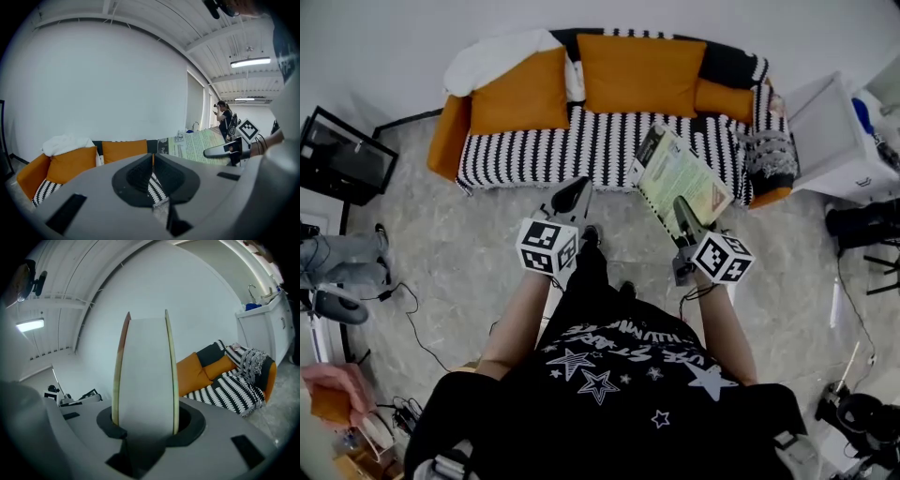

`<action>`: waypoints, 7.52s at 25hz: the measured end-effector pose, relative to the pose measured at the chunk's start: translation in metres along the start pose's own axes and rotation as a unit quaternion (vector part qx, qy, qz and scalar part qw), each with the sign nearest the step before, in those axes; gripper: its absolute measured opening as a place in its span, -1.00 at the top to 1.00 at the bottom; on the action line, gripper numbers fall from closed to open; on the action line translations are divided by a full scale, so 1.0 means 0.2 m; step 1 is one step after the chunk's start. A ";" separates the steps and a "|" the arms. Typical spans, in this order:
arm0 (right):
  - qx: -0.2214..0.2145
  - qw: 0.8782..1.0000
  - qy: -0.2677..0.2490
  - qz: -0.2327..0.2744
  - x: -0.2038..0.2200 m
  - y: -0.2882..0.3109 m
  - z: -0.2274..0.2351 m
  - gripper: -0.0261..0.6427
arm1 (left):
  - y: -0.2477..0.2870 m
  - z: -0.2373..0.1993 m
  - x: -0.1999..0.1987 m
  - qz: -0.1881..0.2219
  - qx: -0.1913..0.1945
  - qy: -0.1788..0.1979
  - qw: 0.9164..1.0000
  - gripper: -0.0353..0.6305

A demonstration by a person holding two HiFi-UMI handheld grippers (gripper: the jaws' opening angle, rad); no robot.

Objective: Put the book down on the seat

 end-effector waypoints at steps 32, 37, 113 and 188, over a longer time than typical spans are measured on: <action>0.054 0.994 -0.002 -0.092 -0.15 1.29 -0.02 0.41 | 0.66 -1.17 -0.05 -0.032 0.019 -0.048 0.998 0.84; 0.058 0.990 -0.015 -0.126 -0.10 1.43 -0.02 0.41 | 0.75 -1.25 -0.01 -0.052 0.046 -0.041 0.997 0.84; 0.040 0.923 0.070 -0.377 0.57 2.29 1.55 0.05 | 1.91 -1.25 1.16 -0.254 -0.023 -0.152 0.955 0.84; -0.027 0.996 -0.032 -0.082 -0.11 1.19 -0.11 0.78 | 0.78 -0.65 0.09 -0.076 0.144 -0.040 0.986 0.84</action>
Point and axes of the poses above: the fingertips, and each gripper's own axes: y forward along the fingers, z to its right, x out of its underside, the point moved 3 cm from there along -y, backward along the fingers, and after that the axes turned 2 degrees about y, right-handed, at the moved point
